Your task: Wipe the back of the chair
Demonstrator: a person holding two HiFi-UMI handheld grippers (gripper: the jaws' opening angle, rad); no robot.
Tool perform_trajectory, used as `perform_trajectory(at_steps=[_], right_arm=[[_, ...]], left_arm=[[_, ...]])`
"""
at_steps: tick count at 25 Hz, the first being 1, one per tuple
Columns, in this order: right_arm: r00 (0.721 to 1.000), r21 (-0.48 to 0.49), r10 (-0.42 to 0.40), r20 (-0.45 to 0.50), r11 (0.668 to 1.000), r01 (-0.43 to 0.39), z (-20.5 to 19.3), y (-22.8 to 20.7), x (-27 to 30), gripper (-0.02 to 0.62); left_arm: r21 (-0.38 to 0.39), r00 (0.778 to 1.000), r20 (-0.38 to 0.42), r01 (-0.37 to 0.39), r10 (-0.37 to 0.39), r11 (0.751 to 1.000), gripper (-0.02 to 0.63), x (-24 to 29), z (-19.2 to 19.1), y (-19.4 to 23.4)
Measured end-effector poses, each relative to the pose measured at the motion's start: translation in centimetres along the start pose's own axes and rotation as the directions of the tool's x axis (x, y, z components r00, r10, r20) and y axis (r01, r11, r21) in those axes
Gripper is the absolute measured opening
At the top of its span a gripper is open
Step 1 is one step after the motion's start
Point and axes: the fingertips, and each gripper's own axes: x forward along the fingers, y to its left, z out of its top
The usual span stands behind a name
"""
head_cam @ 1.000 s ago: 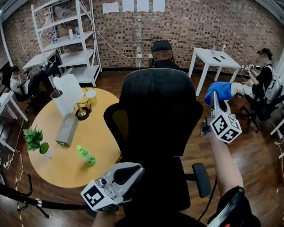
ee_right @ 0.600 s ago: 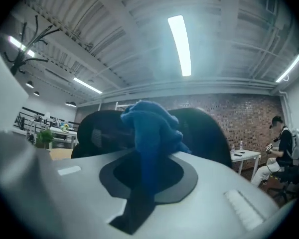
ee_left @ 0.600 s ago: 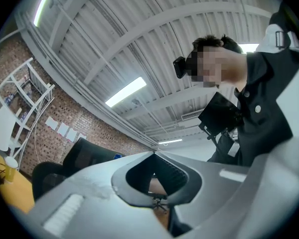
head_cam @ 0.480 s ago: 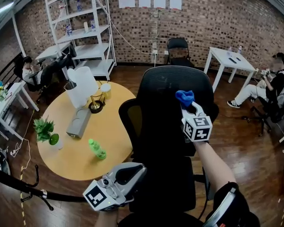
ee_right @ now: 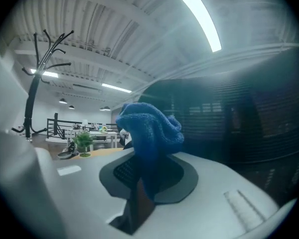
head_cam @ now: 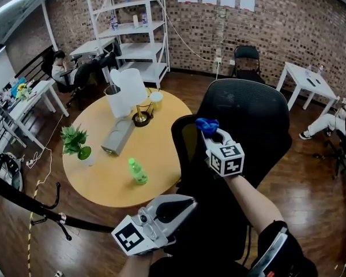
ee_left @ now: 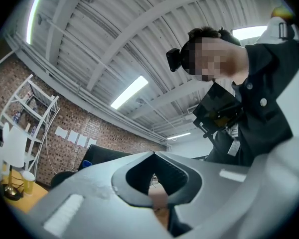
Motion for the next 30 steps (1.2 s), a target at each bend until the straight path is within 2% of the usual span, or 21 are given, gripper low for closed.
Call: perform_trajectory(at_steps=[3,6,8,11,13,17,23,30], right_arm=[[0.989,0.002,0.146,-0.035,0.989,-0.146,-1.1,4.8,2.3,0.054],[0.933,0.034,0.36,-0.028,0.933,-0.359,-1.3,9.9,3.4,0.054],[0.914,0.129,0.405,-0.001,0.907,-0.402,-1.5,10.5,4.3,0.054],[0.947,0.303,0.322,0.02,0.9,-0.313,-2.3,6.9,6.0,0.054],[0.962,0.35,0.271,0.026,0.899,-0.263,-3.1,4.0,5.8,0.054],[0.974,0.333,0.224,0.04,0.916,-0.224,-3.7,0.5,3.6,0.054],[0.996,0.362,0.076,0.054,0.928,-0.09,-5.1,-6.7,-0.9,0.054],[0.992,0.371,-0.12,0.048,0.924,0.094,-6.3,-16.2,-9.1,0.054]], left_arm=[[0.004,1.0,0.005,-0.018,0.018,1.0,0.005,-0.2,0.4,-0.3],[0.012,0.999,0.008,-0.034,0.034,0.999,0.005,-0.3,0.6,-0.9],[0.02,0.999,0.007,-0.05,0.05,0.999,0.005,-0.5,0.8,-1.0],[0.024,0.998,0.009,-0.064,0.064,0.998,0.005,-0.6,1.2,-0.9],[0.024,0.998,0.004,-0.061,0.061,0.998,0.005,-0.4,0.9,-1.0],[0.013,0.999,-0.016,-0.033,0.034,0.999,0.004,0.7,-0.2,-1.2],[-0.012,0.997,-0.038,0.064,-0.064,0.998,0.004,3.6,-2.6,-1.5],[-0.063,0.973,-0.042,0.224,-0.227,0.973,0.005,7.9,-4.4,-4.5]])
